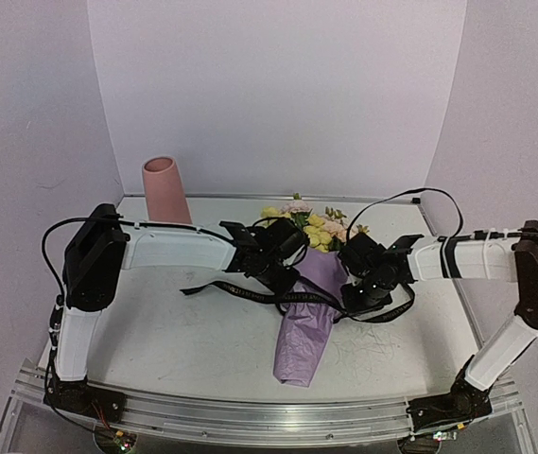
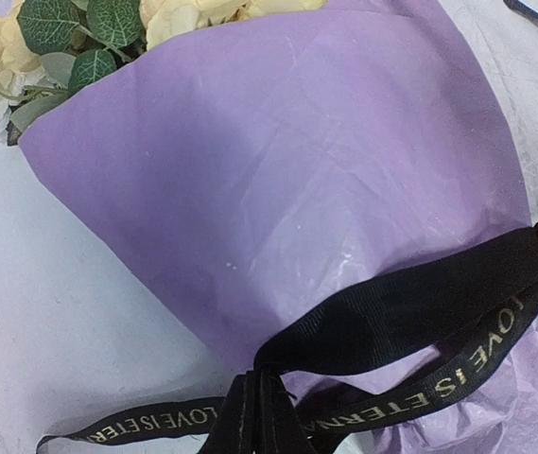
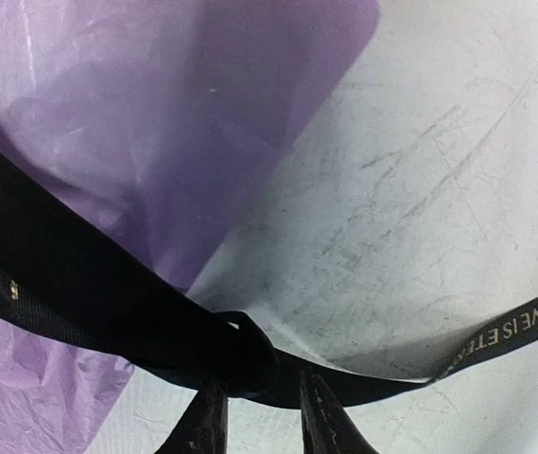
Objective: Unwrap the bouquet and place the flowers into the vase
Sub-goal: Untie the ribbon from the wrapping paper.
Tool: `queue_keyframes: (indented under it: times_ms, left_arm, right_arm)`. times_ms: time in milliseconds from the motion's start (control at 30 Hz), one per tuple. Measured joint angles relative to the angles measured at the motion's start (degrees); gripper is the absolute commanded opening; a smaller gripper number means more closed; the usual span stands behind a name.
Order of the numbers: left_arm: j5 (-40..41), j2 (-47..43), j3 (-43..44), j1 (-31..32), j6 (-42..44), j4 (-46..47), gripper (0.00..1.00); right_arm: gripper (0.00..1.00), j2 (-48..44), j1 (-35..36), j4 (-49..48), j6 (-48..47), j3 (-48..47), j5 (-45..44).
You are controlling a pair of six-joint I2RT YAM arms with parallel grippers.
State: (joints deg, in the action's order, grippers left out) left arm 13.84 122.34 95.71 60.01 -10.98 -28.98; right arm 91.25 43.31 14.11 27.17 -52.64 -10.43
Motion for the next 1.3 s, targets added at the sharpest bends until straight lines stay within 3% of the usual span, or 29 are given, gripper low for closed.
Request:
queue_keyframes:
  times_ms: [233, 533, 733, 1300]
  left_arm:
    - [1.5, -1.5, -2.3, 0.0, 0.0, -0.4, 0.07]
    - [0.7, -2.0, -2.4, 0.0, 0.0, -0.6, 0.07]
    - [-0.6, -2.0, -1.3, 0.0, 0.0, -1.0, 0.07]
    - [-0.7, -1.9, 0.6, -1.2, -1.4, -1.0, 0.07]
  right_arm:
    - [0.31, -3.4, -0.5, 0.5, -0.3, 0.3, 0.3]
    - [0.31, -4.8, -0.5, -4.4, -6.7, -1.6, 14.8]
    - [0.32, -0.1, 0.2, -7.2, -9.0, -7.6, 21.6]
    - [0.39, 8.8, 0.8, -8.0, -9.1, -12.1, 21.2]
